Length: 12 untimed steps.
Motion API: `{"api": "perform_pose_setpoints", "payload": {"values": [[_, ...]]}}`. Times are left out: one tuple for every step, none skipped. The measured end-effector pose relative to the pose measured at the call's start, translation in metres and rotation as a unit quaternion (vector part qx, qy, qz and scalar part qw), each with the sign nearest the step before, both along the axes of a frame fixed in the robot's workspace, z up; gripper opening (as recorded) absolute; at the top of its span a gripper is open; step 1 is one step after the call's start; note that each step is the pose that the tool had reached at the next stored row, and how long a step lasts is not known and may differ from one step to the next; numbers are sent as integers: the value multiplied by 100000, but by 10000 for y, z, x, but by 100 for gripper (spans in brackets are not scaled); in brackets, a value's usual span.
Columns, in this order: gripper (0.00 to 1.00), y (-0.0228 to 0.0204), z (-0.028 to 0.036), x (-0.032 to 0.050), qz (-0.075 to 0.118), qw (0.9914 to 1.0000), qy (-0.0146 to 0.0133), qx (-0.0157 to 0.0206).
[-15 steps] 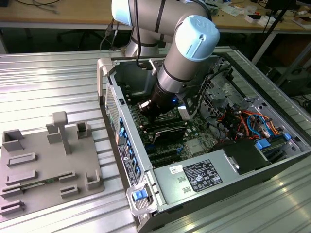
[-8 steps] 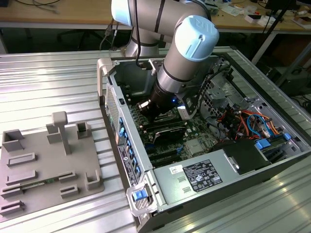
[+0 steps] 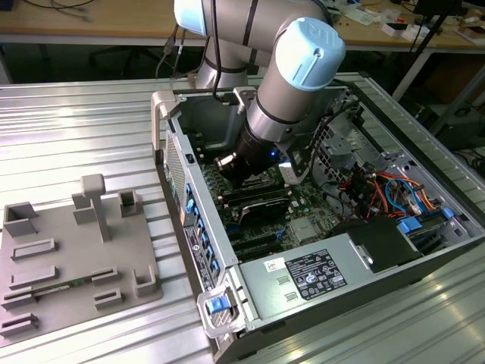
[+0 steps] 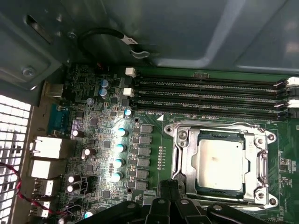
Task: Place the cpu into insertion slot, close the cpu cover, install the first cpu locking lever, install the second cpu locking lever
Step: 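Install the second cpu locking lever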
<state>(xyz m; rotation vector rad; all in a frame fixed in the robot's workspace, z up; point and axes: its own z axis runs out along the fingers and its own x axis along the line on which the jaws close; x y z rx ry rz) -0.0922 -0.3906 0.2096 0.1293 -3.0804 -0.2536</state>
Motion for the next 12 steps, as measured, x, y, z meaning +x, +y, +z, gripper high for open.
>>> {"api": "perform_pose_setpoints", "payload": {"values": [[11,0,29,-1,-7,100000,5,-12],[11,0,54,-1,-8,100000,0,-8],[11,1,80,-1,-5,100000,-1,-7],[11,1,100,-1,-5,100000,-4,-6],[11,2,128,-1,-7,100000,-9,-8],[11,2,145,-1,-9,100000,-10,-8],[11,2,165,-1,-8,100000,-14,-6],[11,2,181,-1,-10,100000,-15,-10],[11,2,198,-1,-10,100000,-13,-10],[11,2,209,0,-11,100000,-19,-4],[11,2,222,0,-18,100000,-17,-5],[11,2,229,1,-19,100000,-25,-7]]}}
